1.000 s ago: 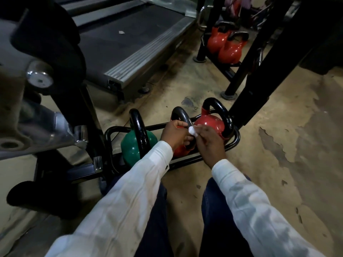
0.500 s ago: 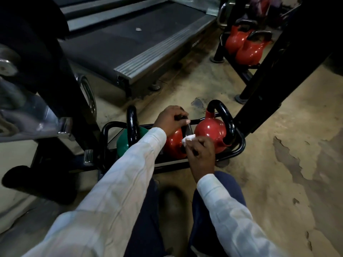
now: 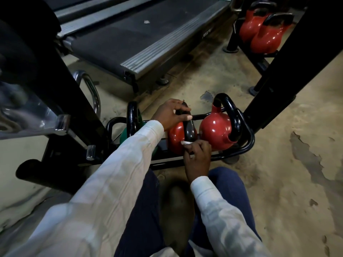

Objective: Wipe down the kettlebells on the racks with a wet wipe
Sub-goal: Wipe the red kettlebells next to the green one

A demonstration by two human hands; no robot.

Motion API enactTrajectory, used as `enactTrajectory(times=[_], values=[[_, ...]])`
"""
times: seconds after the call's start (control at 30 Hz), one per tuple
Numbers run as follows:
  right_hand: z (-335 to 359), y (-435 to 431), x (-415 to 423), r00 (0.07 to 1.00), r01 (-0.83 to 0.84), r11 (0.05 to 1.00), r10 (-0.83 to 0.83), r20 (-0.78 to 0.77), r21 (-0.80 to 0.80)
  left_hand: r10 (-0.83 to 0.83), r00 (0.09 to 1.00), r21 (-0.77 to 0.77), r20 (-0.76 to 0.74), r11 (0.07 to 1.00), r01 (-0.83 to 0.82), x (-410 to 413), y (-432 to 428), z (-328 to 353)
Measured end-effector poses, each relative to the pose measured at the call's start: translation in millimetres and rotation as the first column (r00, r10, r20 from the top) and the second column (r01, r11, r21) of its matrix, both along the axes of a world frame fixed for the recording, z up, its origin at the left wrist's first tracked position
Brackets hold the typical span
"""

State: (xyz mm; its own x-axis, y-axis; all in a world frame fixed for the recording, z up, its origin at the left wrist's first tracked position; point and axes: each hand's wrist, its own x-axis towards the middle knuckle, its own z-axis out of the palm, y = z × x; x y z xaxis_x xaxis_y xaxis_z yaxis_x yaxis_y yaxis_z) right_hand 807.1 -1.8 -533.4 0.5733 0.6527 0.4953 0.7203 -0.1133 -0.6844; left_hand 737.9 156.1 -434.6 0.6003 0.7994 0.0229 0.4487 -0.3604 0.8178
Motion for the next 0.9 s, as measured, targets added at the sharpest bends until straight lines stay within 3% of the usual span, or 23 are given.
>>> enactTrajectory(times=[0.13,0.2,0.3,0.47,0.57,0.67,0.8,0.9], values=[[-1.7,-13.6,-1.0,0.979,-0.019,1.000,0.017,-0.202,-0.005,-0.005,1.000,-0.006,0.001,1.000,0.005,-1.0,-0.7,1.7],[3.5,-16.4,4.9,0.940,-0.040,0.997,0.061,-0.335,0.069,-0.007,1.000,-0.014,0.002,1.000,0.007,-1.6,-0.9,1.6],[5.1,-18.3,13.2,0.811,-0.091,0.991,0.131,-0.570,0.098,-0.002,1.000,-0.017,-0.002,1.000,0.002,-1.0,-1.4,2.5],[23.0,-15.3,23.6,0.670,-0.178,0.976,0.213,-0.711,0.125,-0.006,1.000,-0.013,0.002,1.000,0.006,-0.7,0.2,2.6],[51.4,13.3,42.2,0.656,-0.287,0.953,0.270,-0.704,0.098,0.005,1.000,0.031,-0.011,1.000,-0.005,1.3,1.1,2.5],[69.9,26.9,55.1,0.721,-0.375,0.927,0.281,-0.634,-0.016,0.029,0.999,0.059,-0.021,0.998,-0.028,4.9,3.3,3.6],[61.9,-10.5,33.4,0.911,-0.295,0.945,0.233,-0.340,-0.143,0.042,0.999,0.034,-0.013,0.999,-0.041,3.4,0.6,-0.5],[64.4,-5.9,25.7,0.963,-0.196,0.971,0.165,-0.212,-0.135,0.136,0.986,-0.009,0.093,0.991,-0.136,-0.2,-9.8,-7.6]])
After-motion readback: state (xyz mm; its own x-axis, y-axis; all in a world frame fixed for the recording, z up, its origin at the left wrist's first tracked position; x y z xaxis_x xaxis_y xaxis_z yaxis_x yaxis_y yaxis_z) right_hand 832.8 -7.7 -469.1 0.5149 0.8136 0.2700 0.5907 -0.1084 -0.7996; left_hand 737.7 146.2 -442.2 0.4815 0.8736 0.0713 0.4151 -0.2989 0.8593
